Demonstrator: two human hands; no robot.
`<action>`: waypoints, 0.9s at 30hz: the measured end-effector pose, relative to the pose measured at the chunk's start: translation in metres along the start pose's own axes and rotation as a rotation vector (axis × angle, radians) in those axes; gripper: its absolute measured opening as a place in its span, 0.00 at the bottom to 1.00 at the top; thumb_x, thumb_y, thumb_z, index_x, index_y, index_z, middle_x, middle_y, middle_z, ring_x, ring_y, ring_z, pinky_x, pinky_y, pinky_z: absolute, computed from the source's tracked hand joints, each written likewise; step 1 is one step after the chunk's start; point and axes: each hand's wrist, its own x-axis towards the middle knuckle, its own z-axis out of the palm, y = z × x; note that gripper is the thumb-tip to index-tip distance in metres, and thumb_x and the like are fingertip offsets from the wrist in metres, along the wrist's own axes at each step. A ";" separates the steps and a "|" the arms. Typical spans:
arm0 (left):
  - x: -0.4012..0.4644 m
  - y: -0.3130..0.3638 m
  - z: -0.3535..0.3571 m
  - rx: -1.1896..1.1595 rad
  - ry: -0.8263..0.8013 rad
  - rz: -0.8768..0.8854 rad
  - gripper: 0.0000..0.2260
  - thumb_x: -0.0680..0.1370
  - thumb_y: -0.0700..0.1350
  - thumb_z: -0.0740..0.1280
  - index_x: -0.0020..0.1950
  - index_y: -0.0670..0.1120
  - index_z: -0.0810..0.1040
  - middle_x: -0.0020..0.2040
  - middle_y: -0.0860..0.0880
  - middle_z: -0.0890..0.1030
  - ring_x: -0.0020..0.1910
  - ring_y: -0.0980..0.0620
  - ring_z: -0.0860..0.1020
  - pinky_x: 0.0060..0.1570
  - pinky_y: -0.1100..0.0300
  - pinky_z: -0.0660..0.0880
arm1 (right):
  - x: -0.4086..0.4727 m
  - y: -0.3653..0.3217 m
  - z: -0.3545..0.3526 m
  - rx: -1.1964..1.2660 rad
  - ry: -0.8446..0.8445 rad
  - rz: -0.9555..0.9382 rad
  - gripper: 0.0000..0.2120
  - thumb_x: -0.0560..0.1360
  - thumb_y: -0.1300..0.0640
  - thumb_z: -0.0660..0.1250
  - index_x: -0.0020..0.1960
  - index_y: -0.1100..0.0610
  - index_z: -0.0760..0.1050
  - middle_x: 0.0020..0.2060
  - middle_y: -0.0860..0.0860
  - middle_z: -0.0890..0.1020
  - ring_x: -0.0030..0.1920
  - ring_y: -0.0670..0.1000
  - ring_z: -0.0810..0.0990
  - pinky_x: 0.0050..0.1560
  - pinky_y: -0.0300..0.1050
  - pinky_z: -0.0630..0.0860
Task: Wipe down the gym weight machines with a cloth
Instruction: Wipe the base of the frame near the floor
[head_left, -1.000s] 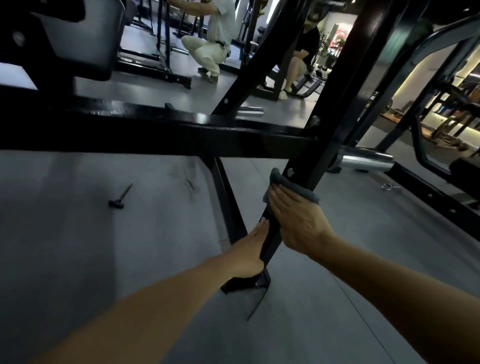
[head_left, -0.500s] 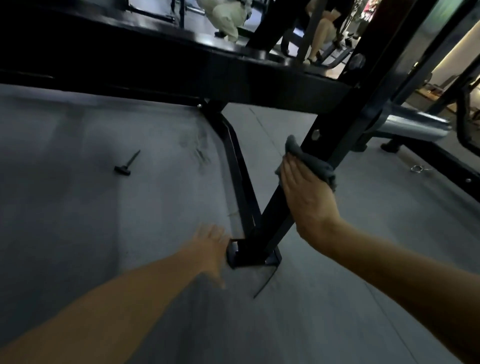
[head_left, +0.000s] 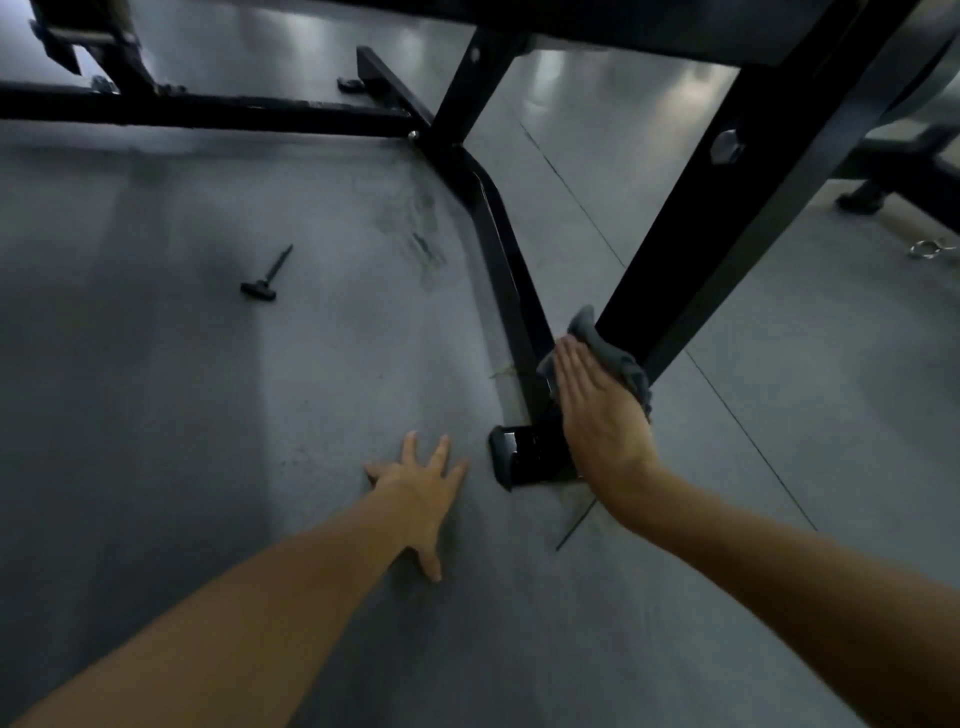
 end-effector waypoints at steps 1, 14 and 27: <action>0.000 0.001 0.000 0.001 0.001 0.006 0.67 0.62 0.70 0.78 0.81 0.54 0.30 0.81 0.49 0.30 0.78 0.31 0.34 0.65 0.24 0.64 | 0.003 -0.013 0.002 0.085 -0.016 0.055 0.37 0.84 0.54 0.53 0.74 0.78 0.35 0.75 0.75 0.38 0.78 0.71 0.39 0.79 0.64 0.46; 0.000 0.001 0.000 0.021 0.002 0.026 0.67 0.63 0.68 0.78 0.81 0.52 0.30 0.80 0.47 0.29 0.77 0.28 0.34 0.65 0.23 0.64 | 0.017 -0.083 -0.014 1.086 0.027 0.242 0.18 0.83 0.60 0.54 0.71 0.65 0.66 0.70 0.62 0.71 0.71 0.59 0.70 0.74 0.53 0.63; 0.000 0.000 0.003 0.066 0.057 0.029 0.67 0.63 0.71 0.76 0.81 0.52 0.31 0.81 0.48 0.31 0.78 0.29 0.36 0.66 0.25 0.65 | -0.014 -0.134 0.005 0.852 -0.081 0.046 0.29 0.86 0.60 0.48 0.77 0.72 0.37 0.79 0.70 0.47 0.80 0.66 0.48 0.79 0.56 0.44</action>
